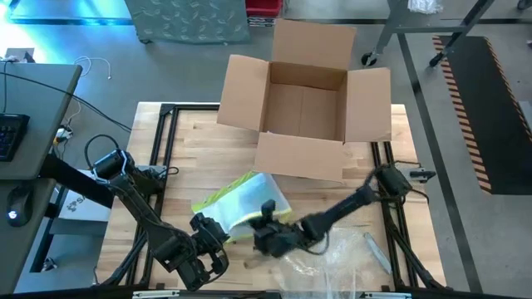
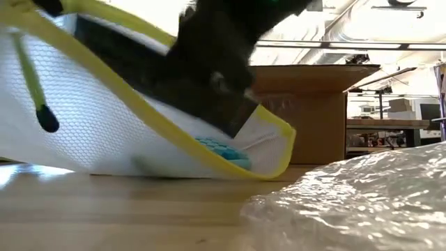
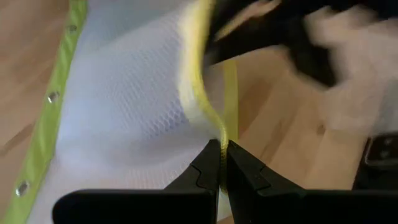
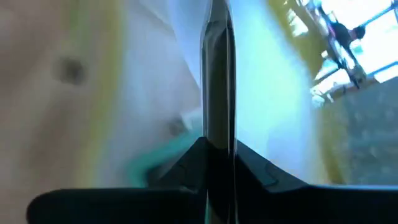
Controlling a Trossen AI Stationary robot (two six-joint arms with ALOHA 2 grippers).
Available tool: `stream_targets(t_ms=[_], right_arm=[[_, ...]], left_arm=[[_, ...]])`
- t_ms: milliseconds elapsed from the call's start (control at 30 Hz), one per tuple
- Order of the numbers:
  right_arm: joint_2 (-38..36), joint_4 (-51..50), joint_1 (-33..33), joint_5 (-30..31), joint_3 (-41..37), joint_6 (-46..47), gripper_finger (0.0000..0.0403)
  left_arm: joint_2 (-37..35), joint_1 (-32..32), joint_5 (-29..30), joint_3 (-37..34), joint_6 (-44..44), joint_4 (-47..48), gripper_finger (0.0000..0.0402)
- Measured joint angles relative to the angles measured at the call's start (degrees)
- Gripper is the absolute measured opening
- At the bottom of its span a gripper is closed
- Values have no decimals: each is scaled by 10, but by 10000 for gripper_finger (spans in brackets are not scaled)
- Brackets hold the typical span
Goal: Unpack boxes
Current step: Put the black pen pack into the transparent zipper bag
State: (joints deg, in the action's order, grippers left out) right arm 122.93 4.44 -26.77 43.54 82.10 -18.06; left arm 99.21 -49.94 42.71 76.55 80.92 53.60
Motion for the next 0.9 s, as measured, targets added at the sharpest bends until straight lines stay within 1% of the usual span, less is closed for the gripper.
stream_targets(t_ms=[100, 200, 433, 533, 600, 667, 800, 900], right_arm=[[17, -1, 35, -28, -2, -2, 48], [30, 2, 57, -67, -2, -26, 53], [50, 115, 82, -135, -2, -148, 57], [53, 123, 92, -178, -2, -164, 76], [53, 112, 100, -199, -2, -141, 100], [53, 98, 106, -207, -2, -114, 134], [48, 61, 106, -207, -1, -61, 218], [32, 23, 91, -199, -1, -22, 275]], left_arm=[[-1, -1, 13, 0, 12, 10, 0], [-1, -1, 14, 0, 15, 24, 0], [-1, 1, 12, 0, 15, 37, 0], [-1, 1, 5, 0, 22, 48, 0], [-1, 1, 4, 0, 33, 59, 0], [-1, 1, 4, 0, 42, 69, 0], [-1, 2, 4, 0, 44, 73, 0], [-1, 1, 4, 0, 45, 72, 0]])
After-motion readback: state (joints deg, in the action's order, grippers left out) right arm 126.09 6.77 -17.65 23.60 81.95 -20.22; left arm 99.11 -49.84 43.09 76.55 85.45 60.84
